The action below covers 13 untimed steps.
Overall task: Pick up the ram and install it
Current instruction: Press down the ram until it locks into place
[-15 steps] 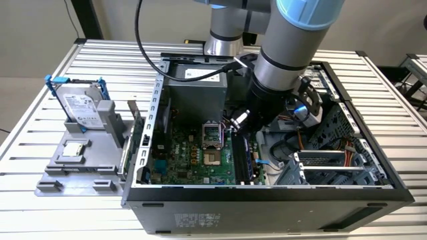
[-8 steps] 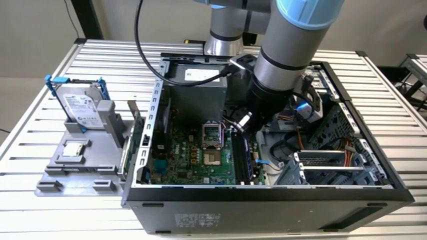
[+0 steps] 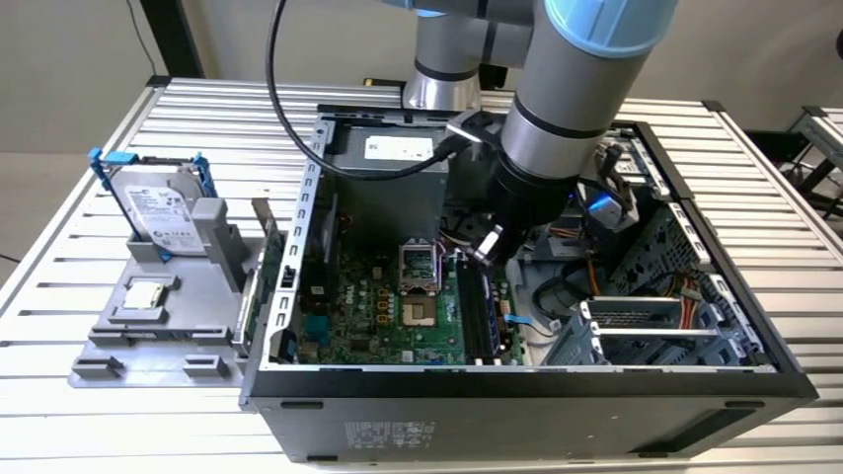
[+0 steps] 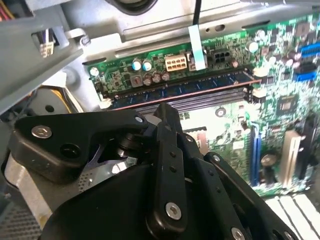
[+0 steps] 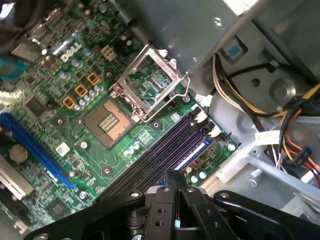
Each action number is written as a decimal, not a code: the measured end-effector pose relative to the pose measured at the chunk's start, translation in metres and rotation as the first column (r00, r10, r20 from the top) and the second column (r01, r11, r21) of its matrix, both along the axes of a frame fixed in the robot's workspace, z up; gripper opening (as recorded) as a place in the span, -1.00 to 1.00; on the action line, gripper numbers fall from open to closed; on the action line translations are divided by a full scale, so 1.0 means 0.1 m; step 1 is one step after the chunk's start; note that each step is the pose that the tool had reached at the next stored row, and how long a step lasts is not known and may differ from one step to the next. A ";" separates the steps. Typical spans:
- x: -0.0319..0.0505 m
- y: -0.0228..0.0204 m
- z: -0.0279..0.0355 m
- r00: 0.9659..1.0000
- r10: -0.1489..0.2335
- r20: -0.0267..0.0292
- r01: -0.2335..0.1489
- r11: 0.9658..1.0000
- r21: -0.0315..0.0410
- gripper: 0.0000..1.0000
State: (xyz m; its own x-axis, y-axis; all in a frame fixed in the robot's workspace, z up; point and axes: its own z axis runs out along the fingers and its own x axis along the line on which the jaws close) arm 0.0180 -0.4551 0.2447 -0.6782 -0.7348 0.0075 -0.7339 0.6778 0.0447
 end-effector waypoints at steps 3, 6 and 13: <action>0.000 0.000 0.000 0.999 0.054 0.005 -0.054 0.999 0.000 -1.00; 0.000 0.000 0.000 0.994 0.108 0.011 -0.108 0.994 -0.001 -1.00; 0.000 0.000 0.000 0.972 0.233 0.026 -0.233 0.973 -0.003 -1.00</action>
